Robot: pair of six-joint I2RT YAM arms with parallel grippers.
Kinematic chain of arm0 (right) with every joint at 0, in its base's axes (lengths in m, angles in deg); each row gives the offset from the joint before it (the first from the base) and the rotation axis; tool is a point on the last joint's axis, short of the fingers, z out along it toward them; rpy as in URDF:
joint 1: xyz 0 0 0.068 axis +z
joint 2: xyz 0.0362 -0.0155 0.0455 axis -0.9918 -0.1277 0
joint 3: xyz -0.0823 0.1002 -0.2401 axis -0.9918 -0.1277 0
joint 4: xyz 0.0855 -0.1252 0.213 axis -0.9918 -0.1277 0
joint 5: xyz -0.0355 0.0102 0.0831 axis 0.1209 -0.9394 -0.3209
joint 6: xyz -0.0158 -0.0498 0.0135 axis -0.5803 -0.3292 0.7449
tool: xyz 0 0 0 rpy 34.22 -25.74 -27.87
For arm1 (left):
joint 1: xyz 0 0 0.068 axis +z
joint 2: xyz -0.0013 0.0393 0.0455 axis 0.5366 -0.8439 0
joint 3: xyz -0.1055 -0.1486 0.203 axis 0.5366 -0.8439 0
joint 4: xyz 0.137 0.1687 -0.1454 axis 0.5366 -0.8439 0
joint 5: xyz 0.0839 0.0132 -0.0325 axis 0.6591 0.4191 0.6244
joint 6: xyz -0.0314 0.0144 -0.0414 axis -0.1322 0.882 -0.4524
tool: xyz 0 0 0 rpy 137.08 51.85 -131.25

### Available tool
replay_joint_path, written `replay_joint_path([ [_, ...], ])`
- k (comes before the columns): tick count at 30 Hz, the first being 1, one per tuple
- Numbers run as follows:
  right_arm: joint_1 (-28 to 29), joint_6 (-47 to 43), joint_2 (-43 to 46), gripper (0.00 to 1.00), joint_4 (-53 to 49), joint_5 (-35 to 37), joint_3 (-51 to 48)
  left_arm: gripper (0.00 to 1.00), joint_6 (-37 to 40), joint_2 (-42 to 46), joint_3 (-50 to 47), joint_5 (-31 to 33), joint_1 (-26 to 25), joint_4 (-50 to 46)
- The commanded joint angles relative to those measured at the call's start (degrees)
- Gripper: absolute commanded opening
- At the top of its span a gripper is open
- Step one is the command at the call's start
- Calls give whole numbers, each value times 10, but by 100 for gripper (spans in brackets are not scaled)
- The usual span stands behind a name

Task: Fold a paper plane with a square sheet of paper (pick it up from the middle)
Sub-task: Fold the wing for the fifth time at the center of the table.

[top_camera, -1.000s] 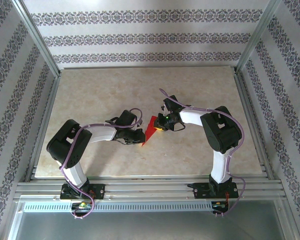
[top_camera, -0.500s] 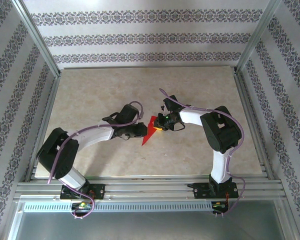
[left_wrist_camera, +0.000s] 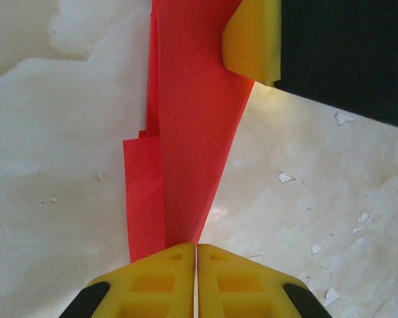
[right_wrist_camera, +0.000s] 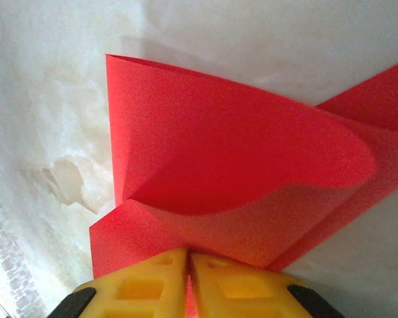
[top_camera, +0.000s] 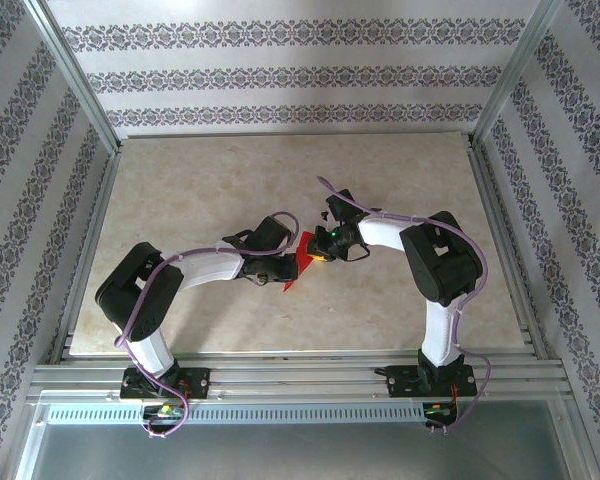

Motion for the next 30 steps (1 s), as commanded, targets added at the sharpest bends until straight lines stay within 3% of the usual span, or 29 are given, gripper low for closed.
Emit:
replay_joint_path([
  [1,0,-13,-52,17,-56,75,-19,9,0,-13,-3,17,-4,-7],
  [30,1,-14,-46,17,-58,70,-16,6,5,-38,-11,31,-4,-25],
])
